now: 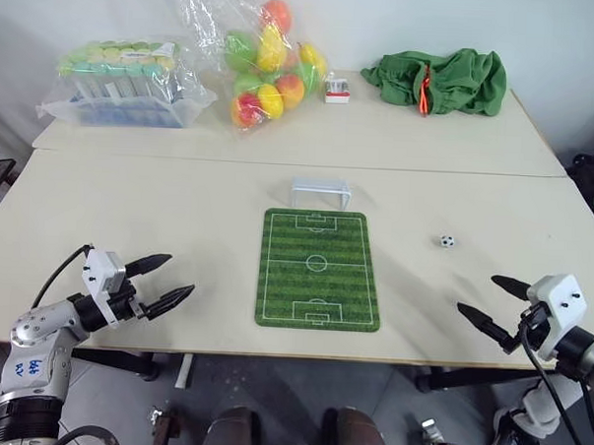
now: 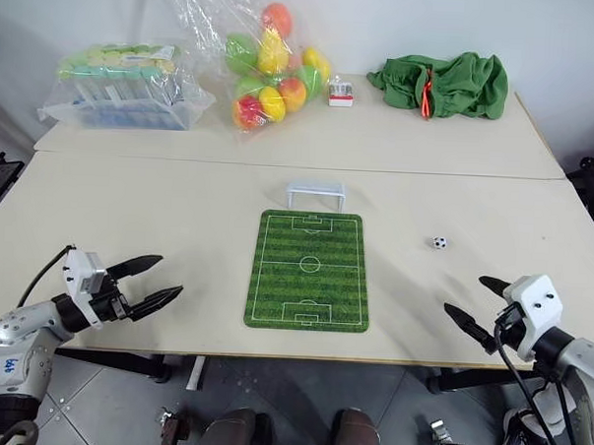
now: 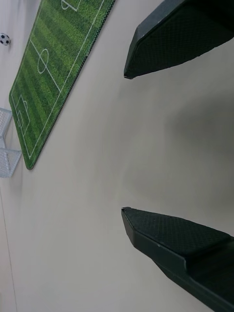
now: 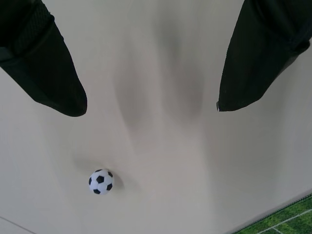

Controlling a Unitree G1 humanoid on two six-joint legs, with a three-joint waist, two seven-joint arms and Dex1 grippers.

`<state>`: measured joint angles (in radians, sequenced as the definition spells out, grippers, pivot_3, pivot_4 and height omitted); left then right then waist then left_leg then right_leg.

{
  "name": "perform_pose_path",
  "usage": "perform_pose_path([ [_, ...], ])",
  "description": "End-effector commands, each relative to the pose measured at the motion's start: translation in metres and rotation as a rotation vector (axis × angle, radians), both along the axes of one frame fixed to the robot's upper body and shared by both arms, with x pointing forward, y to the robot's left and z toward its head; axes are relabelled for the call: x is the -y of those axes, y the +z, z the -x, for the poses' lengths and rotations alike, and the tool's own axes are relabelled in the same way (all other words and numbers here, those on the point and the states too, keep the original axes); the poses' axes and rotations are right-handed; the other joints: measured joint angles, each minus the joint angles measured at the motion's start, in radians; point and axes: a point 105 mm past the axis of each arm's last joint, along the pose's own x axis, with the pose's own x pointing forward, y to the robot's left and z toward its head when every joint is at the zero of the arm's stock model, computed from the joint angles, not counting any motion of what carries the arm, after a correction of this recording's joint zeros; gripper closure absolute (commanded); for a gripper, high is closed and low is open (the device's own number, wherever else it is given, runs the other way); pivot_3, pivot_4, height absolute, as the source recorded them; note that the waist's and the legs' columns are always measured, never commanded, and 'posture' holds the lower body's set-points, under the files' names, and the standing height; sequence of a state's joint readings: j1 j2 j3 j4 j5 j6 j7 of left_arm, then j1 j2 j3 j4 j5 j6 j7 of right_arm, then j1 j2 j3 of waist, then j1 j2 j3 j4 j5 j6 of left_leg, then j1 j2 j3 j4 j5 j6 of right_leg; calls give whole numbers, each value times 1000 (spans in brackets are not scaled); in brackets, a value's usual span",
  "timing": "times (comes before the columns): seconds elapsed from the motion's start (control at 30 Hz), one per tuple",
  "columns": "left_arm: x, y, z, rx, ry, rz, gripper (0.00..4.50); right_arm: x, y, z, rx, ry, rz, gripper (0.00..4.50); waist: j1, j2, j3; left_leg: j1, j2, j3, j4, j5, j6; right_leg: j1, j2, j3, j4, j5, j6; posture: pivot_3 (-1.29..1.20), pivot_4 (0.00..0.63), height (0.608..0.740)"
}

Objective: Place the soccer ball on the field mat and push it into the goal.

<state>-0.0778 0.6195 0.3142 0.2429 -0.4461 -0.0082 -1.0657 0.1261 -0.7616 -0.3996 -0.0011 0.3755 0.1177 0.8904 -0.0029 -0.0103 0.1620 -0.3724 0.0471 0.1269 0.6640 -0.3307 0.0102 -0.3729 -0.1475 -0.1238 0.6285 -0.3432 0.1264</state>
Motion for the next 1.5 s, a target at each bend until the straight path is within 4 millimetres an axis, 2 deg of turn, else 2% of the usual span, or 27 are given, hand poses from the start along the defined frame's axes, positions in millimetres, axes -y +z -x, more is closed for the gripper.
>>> perform_pose_path([
  [0.03,3,8,0,33,-21,-1,20,3,10,-1,47,-11,3,0,0,0,0,0,0,0,0,0,0,0,0,0,0,0,0,0,150,740],
  [0.27,12,11,-1,-3,-25,16,20,4,14,0,60,-35,-2,0,0,0,0,0,0,0,0,0,0,0,0,0,0,0,0,0,150,740],
  [0.4,21,18,-4,7,-57,49,20,3,23,-1,37,-70,-24,0,1,0,0,0,0,0,0,0,0,0,0,0,1,0,0,0,150,740],
  [0.47,29,31,-6,43,-113,151,20,-3,37,-6,69,-81,-54,0,1,0,0,0,0,0,1,0,0,0,0,0,1,0,0,0,150,740],
  [0.53,33,38,-13,111,-114,136,20,-8,48,-11,107,-85,-68,0,1,0,0,0,0,0,2,0,0,0,0,1,1,0,0,0,150,740],
  [0.63,46,43,-20,162,-139,112,20,-13,54,-25,116,-81,-70,0,0,0,0,0,0,0,3,0,0,1,0,1,1,0,1,0,150,740],
  [0.73,59,40,-16,158,-230,118,20,-17,55,-39,119,-61,-59,0,-3,0,0,0,0,1,2,0,0,0,0,1,1,0,1,0,150,740],
  [0.87,75,40,-11,175,-338,153,20,-13,47,-72,105,-78,-71,0,-3,0,1,-1,-1,3,2,0,0,-1,2,1,2,0,1,0,150,740],
  [1.03,86,46,-7,209,-415,197,20,-8,28,-101,56,-111,-88,0,-1,-1,1,-2,-1,2,2,0,0,-2,2,1,4,0,1,0,150,740],
  [1.27,85,43,-2,209,-395,173,20,-10,8,-115,-12,-103,-110,0,-5,0,1,-3,-1,2,2,0,0,-2,2,0,3,1,1,0,150,740],
  [1.37,84,41,0,204,-387,164,0,-11,2,-117,-42,-99,-113,620,-10,0,1,-3,0,1,2,0,0,-2,2,0,3,1,1,0,150,740],
  [1.5,81,42,1,211,-370,161,0,-13,3,-117,-34,-96,-136,2011,-11,0,1,-3,0,1,4,0,0,-1,2,1,4,1,2,0,150,740],
])
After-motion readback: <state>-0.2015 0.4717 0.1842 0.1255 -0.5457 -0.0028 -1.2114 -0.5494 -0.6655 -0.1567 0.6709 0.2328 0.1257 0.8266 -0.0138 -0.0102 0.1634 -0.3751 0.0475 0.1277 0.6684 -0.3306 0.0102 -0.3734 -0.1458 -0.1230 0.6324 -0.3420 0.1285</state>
